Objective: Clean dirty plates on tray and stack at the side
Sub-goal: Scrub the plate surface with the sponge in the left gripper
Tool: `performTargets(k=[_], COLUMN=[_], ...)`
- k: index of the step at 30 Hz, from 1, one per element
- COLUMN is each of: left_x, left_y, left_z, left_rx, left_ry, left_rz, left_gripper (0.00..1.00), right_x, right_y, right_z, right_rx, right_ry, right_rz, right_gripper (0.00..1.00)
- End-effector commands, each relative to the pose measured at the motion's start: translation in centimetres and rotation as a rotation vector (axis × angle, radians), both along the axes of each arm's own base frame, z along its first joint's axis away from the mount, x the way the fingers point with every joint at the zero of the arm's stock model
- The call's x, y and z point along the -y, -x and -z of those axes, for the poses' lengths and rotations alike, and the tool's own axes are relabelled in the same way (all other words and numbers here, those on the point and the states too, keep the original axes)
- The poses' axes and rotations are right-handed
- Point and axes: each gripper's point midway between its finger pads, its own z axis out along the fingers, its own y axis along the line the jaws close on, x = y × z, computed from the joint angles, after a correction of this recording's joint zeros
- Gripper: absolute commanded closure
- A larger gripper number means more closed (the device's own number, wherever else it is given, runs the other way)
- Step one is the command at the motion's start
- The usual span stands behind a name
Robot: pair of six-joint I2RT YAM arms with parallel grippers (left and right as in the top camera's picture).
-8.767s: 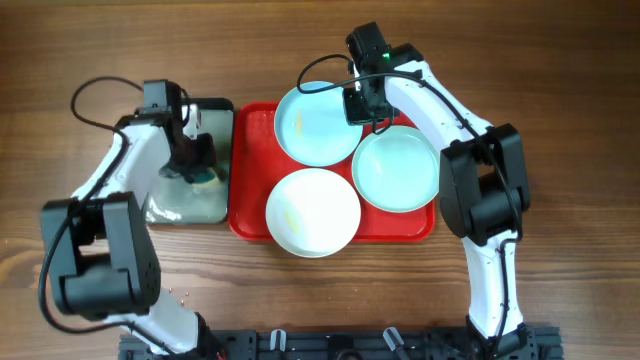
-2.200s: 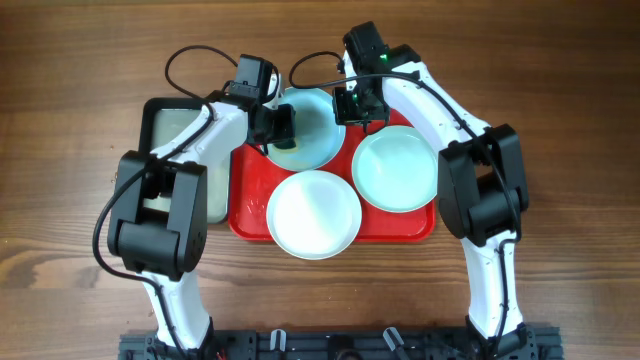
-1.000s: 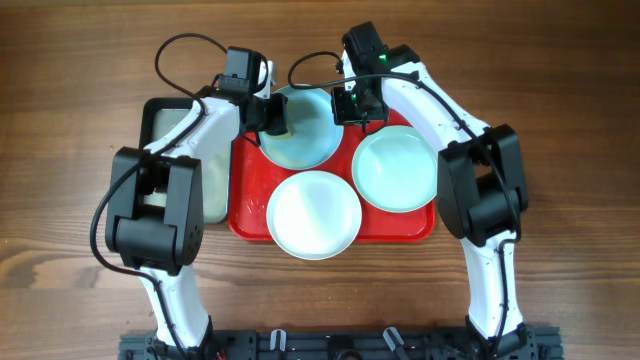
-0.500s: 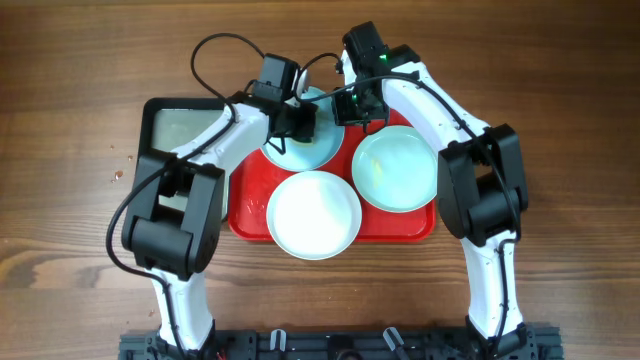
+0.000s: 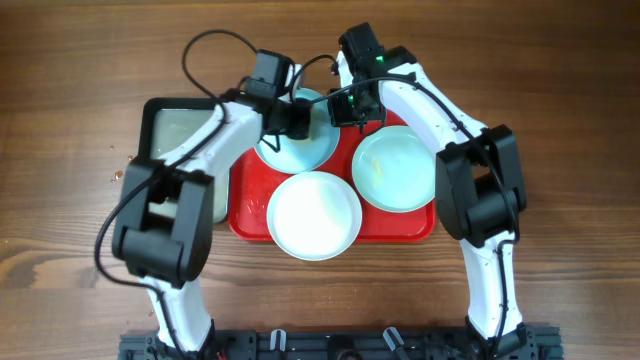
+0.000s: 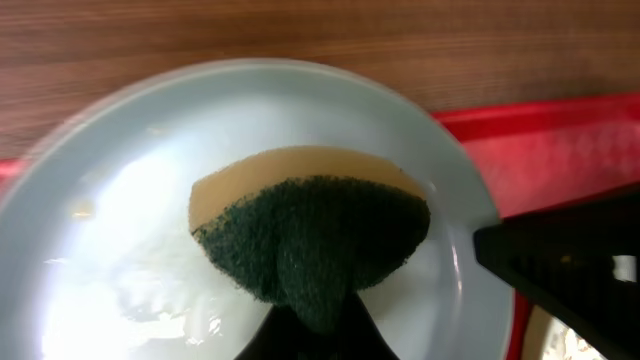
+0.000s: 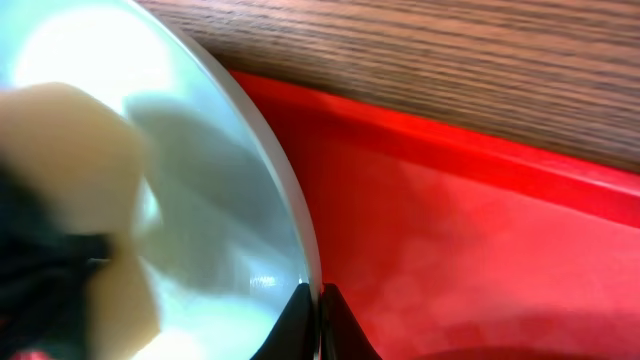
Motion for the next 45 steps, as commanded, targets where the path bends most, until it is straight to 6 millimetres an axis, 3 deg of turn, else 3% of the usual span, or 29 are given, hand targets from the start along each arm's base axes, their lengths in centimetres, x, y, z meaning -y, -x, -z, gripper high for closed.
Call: performTargets(k=[1, 9, 14, 20, 34, 38, 45], left_x=[-2.0, -4.9, -5.3, -6.3, 0.4, 3.0, 2.3], left_y=[-0.4, 0.7, 1.3, 4.7, 3.1, 2.2, 4.0], left_z=[-2.0, 0.3, 2.6, 3.9, 2.8, 1.7, 2.6], left_rx=[0.032, -0.044, -0.114, -0.272, -0.133, -0.113, -0.197], left_ry=[-0.023, -0.133, -0.145, -0.181, -0.091, 0.047, 0.013], left_rz=[-0.032, -0.175, -0.235, -0.3, -0.222, -0.171, -0.188], left_gripper=[0.94, 0.95, 0.94, 0.94, 0.93, 0.95, 0.96], right_x=[-0.5, -0.5, -0.5, -0.4, -0.3, -0.3, -0.4], right_y=[0.7, 0.7, 0.7, 0.8, 0.9, 0.9, 0.9], right_z=[1.3, 1.3, 1.3, 1.3, 1.3, 1.3, 1.3], right_rx=[-0.029, -0.029, -0.03, -0.033, -0.041, -0.04, -0.039], right_ry=[-0.009, -0.009, -0.008, -0.007, -0.004, -0.004, -0.005], right_rz=[-0.031, -0.03, -0.03, -0.03, -0.028, -0.03, -0.03], right_gripper=[0.96, 0.96, 0.96, 0.96, 0.95, 0.96, 0.96])
